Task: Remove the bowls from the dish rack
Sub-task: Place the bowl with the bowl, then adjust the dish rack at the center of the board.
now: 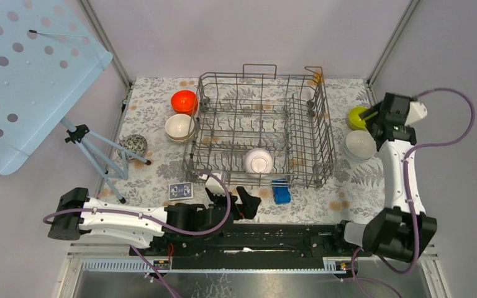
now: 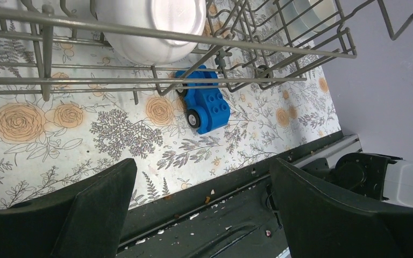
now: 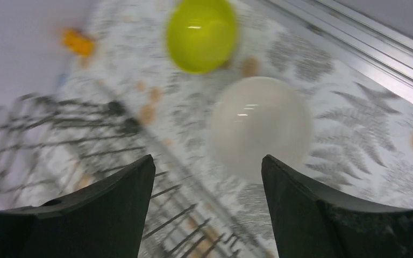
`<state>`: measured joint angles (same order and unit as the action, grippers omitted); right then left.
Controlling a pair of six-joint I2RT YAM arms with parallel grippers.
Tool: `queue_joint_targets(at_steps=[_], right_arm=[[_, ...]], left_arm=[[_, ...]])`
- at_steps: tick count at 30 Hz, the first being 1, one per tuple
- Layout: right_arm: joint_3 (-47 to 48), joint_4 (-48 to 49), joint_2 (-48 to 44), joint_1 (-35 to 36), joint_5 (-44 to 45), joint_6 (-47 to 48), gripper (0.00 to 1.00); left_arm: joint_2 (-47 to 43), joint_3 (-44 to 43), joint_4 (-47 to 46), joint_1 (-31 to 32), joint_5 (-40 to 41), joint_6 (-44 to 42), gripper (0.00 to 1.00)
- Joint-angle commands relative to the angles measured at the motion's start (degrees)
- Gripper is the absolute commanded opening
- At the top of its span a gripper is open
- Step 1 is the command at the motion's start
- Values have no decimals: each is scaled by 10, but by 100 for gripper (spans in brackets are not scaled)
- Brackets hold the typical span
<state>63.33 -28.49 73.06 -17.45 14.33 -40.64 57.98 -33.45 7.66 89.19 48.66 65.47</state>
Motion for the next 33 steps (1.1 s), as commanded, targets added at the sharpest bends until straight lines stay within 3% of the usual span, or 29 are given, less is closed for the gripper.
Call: queue_joint_targets(at_steps=[1,3,7,11,15,20,22,26,33], right_arm=[[113,-2,-51,98,11,41,80],[150,-12,-41,141,-18,66,81],[206,-49,-12,246,18,115,89],[216,-62,23,257,-33,132,96],[219,-83,67,267,-37,150,97],[172,-57,68,267,-23,153,95],[160,-52,68,267,-33,148,91],[130,-42,56,267,-41,144,80],[76,-33,3,267,-46,138,40]], left_arm=[[-13,-49,39,-2,23,-18,99],[-19,-61,79,-2,40,-11,99],[-27,-86,173,-2,79,16,99],[-35,-100,262,-2,105,54,99],[-37,-103,352,-2,134,120,99],[-19,-108,396,-13,159,151,99],[-6,-110,386,-32,157,139,99],[10,-105,283,-112,85,17,99],[17,-84,124,-195,2,-81,99]])
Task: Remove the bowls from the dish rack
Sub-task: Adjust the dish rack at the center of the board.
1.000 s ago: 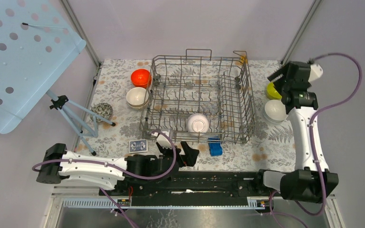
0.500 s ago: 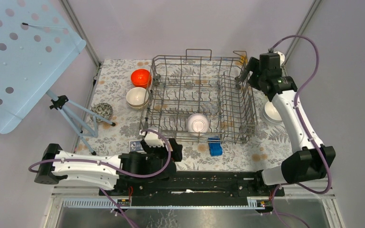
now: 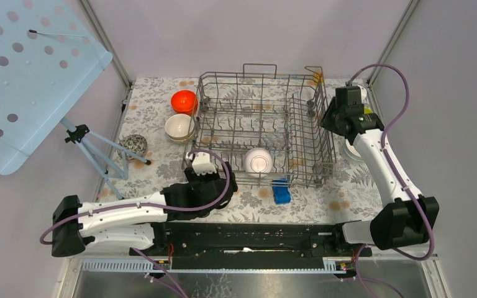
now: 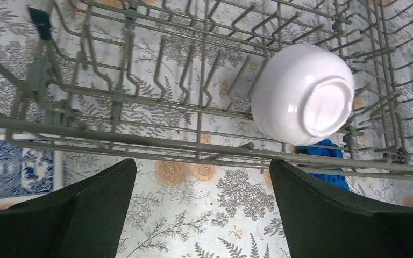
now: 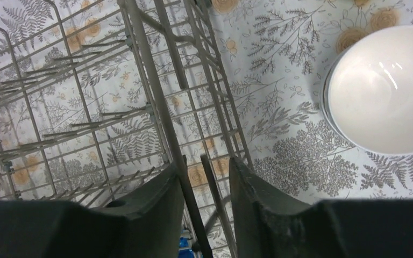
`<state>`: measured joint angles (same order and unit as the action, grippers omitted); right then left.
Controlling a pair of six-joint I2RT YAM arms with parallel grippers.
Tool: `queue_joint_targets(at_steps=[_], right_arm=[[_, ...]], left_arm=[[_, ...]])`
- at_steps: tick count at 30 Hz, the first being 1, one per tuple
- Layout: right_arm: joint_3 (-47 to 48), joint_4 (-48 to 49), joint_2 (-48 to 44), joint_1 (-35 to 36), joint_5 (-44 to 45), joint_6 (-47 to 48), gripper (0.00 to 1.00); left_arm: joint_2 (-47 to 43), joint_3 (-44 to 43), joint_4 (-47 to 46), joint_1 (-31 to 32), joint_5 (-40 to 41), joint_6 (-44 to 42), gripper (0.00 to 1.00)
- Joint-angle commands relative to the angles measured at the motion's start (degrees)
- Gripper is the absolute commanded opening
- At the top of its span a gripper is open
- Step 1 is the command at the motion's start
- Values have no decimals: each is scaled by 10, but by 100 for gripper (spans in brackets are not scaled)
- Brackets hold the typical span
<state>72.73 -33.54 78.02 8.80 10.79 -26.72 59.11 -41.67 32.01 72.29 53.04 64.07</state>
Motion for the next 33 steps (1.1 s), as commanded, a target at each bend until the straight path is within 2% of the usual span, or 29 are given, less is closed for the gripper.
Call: queue_joint_targets(at_steps=[1,5,11,33], right_arm=[[-25,18,-54,4,-14,-3,36],[-48,19,-81,4,-26,-8,22],[-71,15,-128,4,-48,-20,13],[-125,-26,-270,4,-96,-33,13]], left_arm=[[10,-4,-127,-32,-42,-68,99],[31,-11,-150,-50,-47,-67,99],[49,-16,-156,-55,-46,-44,99],[140,-89,-195,-66,-52,-84,98]])
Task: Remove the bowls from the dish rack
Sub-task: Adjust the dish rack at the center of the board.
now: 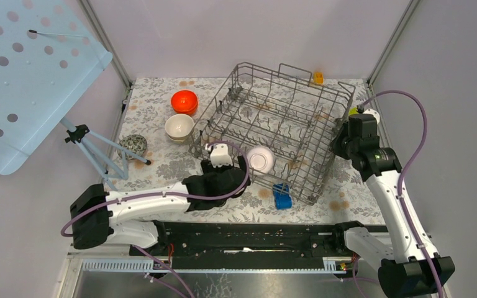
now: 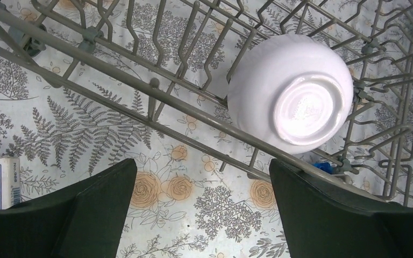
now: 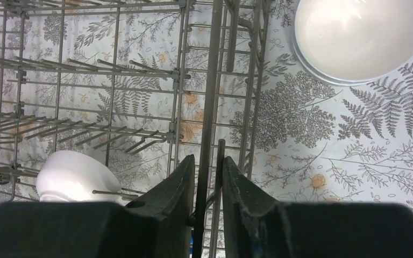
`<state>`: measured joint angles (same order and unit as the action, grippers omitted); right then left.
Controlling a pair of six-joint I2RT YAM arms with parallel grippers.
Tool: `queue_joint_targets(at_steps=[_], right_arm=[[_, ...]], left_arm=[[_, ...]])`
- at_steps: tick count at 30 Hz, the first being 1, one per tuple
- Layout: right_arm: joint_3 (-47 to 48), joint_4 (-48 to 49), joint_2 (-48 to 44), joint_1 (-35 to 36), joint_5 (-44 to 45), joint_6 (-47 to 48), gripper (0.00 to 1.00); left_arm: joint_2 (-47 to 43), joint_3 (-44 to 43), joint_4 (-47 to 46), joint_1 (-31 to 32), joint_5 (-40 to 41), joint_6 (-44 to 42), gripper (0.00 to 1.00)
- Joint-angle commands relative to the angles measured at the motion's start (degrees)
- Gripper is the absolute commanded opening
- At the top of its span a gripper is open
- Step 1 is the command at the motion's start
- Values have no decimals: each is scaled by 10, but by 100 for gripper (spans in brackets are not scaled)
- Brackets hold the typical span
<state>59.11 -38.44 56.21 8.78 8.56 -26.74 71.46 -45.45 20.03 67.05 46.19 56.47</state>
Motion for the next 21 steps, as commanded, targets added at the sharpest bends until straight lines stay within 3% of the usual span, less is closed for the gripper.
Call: queue_joint_targets(at_steps=[1,21], right_arm=[[10,22,-55,5,-75,-33,13],[-27,64,-61,5,-161,-95,15]], left_arm=[[24,-57,-78,-16,13,-12,98],[115,-108,-100,-112,-67,-23,98]])
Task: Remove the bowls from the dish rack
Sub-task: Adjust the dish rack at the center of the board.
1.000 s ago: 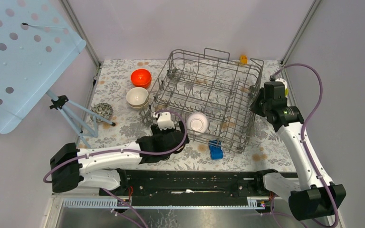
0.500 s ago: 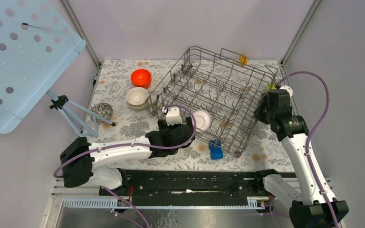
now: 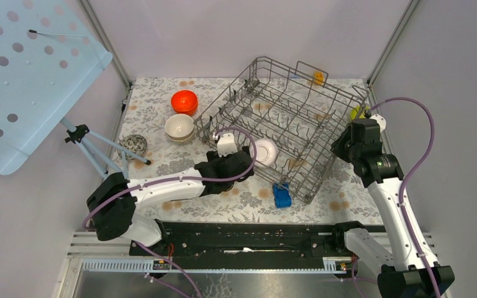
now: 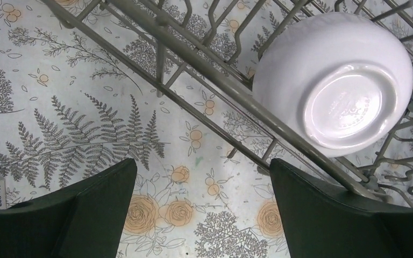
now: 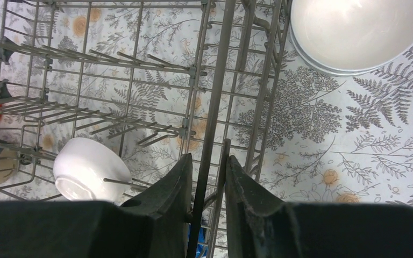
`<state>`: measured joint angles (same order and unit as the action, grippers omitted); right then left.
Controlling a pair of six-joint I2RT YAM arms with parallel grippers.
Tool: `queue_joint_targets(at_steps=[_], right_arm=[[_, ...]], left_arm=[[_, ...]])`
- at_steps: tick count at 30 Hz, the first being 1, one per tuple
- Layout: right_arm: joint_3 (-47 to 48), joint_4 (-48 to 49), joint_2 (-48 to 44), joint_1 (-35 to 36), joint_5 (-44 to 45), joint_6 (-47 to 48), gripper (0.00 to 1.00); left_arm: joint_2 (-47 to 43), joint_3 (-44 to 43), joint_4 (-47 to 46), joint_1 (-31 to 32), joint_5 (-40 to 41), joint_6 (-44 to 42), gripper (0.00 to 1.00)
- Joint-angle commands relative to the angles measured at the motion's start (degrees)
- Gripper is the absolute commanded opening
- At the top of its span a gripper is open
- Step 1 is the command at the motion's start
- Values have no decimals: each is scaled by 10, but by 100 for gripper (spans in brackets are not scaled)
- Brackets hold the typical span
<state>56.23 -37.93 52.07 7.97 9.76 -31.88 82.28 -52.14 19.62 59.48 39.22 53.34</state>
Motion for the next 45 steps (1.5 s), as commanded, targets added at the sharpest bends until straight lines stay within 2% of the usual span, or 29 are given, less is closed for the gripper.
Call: queue_joint_targets(at_steps=[1,8,13,18,24,28,34,40,45], right_arm=[[0,63,-20,13,-178,-49,16],[-18,84,-24,13,-214,-76,28],[0,66,-21,13,-189,-53,48],[21,49,-23,13,-170,-30,70],[36,41,-26,13,-181,-24,83],[59,20,-31,13,-176,-13,91],[63,6,-56,13,-169,-18,96],[62,4,-79,13,-172,-23,96],[62,4,-91,13,-180,-22,96]], left_arm=[[7,-41,-98,-43,-2,7,98],[5,-57,-124,-72,-25,-29,97],[-15,-61,-107,-77,-42,-34,98],[-87,-4,-91,-78,-75,9,98],[-172,52,-77,-73,-122,67,98],[-191,54,-78,-41,-111,102,99],[-116,-11,-80,25,-58,150,99],[-29,-59,-97,31,-50,169,98],[18,-80,-103,17,-55,156,88]])
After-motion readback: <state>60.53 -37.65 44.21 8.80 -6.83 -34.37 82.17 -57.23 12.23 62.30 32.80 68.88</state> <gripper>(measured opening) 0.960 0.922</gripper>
